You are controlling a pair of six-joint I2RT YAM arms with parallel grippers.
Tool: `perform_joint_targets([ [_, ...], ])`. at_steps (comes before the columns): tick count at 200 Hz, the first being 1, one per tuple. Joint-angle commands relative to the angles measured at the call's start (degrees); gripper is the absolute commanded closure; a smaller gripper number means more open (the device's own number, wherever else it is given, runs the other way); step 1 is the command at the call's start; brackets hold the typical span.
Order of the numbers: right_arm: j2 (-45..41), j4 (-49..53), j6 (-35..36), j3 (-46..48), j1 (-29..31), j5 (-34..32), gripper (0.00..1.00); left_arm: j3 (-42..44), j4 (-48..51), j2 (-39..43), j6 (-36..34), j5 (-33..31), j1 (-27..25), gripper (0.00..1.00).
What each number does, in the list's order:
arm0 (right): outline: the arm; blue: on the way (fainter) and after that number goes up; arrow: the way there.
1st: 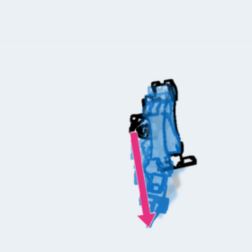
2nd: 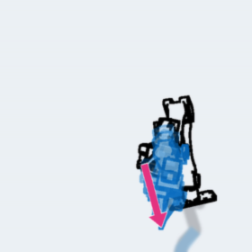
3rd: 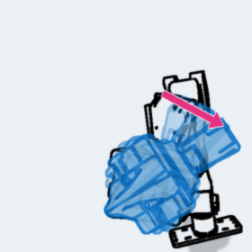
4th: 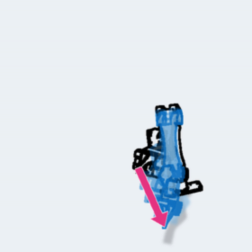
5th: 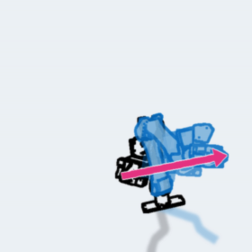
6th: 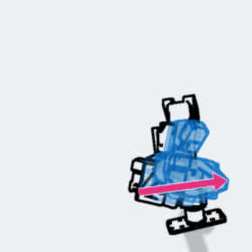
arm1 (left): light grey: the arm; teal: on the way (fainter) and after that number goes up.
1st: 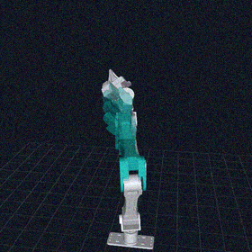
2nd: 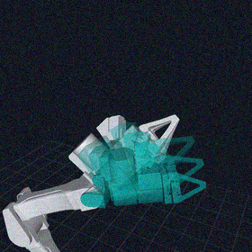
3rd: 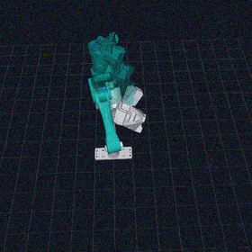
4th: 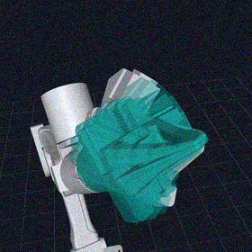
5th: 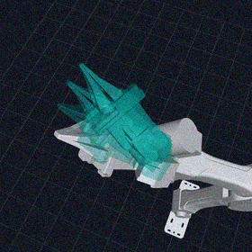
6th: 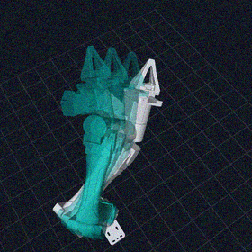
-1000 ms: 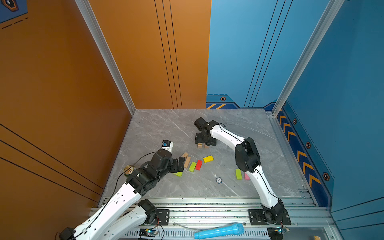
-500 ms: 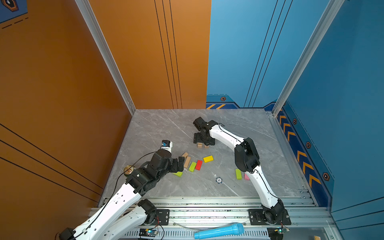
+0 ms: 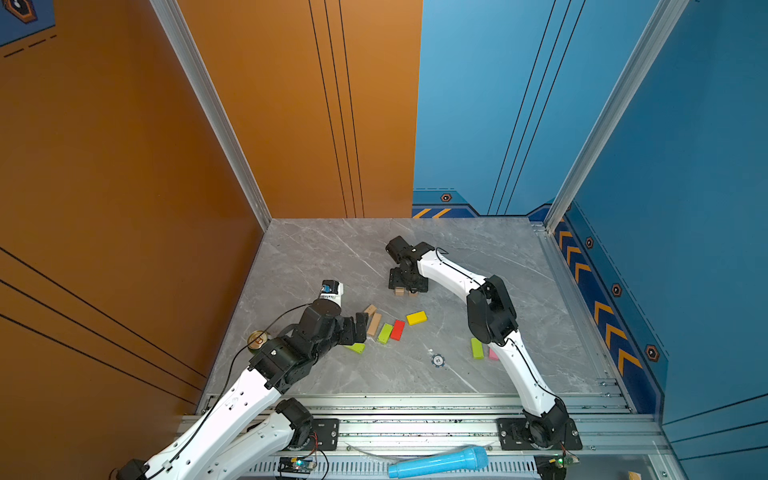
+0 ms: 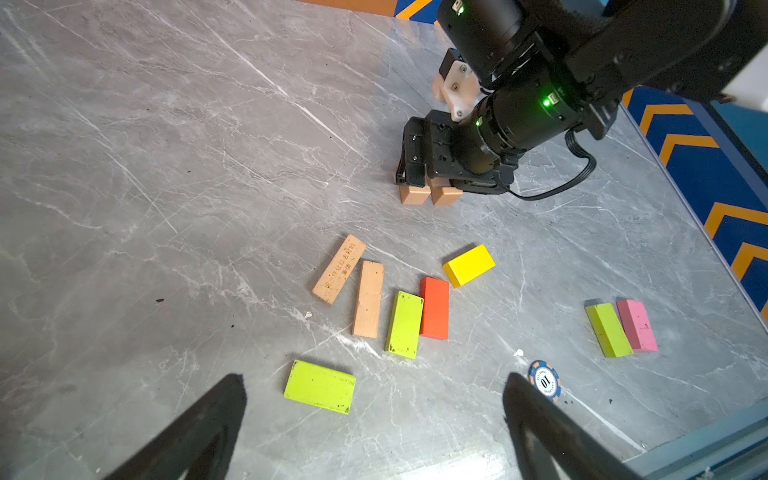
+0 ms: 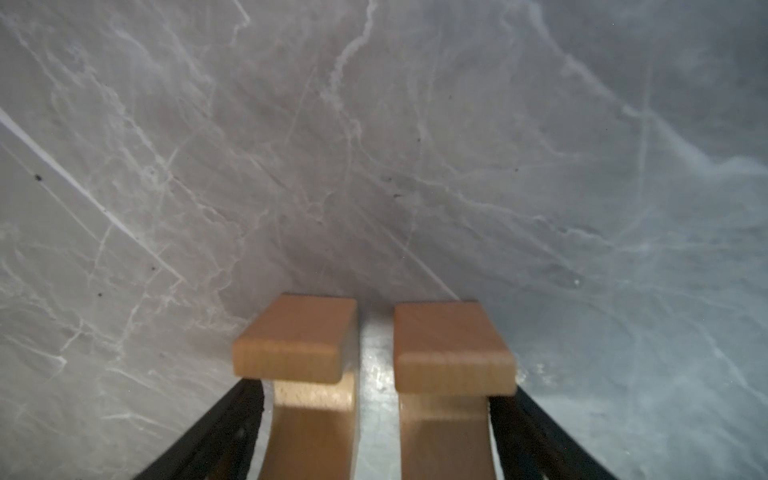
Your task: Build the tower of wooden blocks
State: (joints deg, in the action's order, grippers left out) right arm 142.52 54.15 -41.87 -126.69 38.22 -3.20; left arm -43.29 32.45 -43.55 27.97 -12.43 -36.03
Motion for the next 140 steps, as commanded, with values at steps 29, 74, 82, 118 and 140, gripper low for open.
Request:
perform_joint_targets([
  [29, 2.0, 2.8, -0.1, -0.9, -0.4, -0.2, 0.21, -0.6, 0.4, 0.4, 0.4, 0.1, 0.5, 0.02],
  [74, 2.0, 2.8, 0.3, -1.0, -0.8, 0.2, 0.22, -0.6, 0.3, 0.0, 0.5, 0.3, 0.7, 0.02],
  [82, 2.0, 2.8, 0.3, -1.0, -0.8, 0.1, 0.22, -0.5, 0.4, -0.1, 0.6, 0.3, 0.7, 0.02],
  [118, 1.2, 2.8, 1.3, -1.2, -0.6, 0.3, 0.11, -0.5, 0.6, -0.2, 0.6, 0.2, 0.8, 0.02],
  [140, -1.0, 2.8, 2.8, -1.4, -0.1, -0.7, 0.04, -0.7, 0.6, -0.3, 0.5, 0.2, 0.9, 0.02],
])
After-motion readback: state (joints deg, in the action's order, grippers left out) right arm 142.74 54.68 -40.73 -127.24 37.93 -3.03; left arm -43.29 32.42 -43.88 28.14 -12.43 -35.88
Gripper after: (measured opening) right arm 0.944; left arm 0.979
